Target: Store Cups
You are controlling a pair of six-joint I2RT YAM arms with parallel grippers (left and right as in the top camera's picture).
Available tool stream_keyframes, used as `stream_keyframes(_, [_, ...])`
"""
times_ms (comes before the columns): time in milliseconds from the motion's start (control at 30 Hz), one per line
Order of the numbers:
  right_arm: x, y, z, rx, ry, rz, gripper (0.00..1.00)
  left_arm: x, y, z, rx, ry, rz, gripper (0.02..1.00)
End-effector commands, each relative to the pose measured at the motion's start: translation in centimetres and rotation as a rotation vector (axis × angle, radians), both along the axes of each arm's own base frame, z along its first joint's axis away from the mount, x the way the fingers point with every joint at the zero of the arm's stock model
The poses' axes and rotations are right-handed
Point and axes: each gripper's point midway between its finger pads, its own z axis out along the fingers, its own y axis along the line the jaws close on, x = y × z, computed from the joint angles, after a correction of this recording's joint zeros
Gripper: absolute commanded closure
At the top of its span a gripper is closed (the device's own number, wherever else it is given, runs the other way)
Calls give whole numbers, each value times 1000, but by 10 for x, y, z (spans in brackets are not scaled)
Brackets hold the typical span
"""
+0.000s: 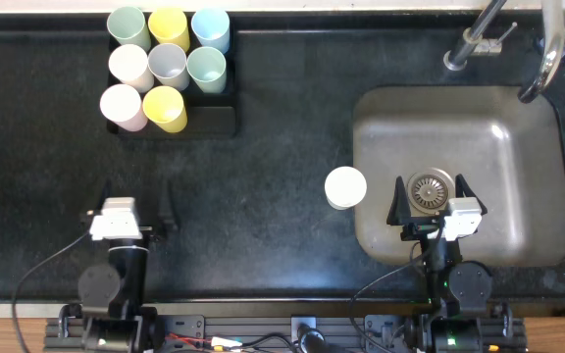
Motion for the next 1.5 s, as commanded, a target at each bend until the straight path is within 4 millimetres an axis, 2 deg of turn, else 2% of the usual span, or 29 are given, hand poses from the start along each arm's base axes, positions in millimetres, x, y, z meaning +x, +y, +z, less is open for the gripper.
stream_keyframes(33, [0,1,-3,-1,-2,5,5,0,-5,-11,48,25,-35,20])
stream_keyframes(1433, [0,1,-4,-2,3,4,5,0,-6,-11,50,24,-41,20])
stream_keyframes(1500, [-1,3,1,-1,2,16,3,0,-6,-11,50,24,-41,23])
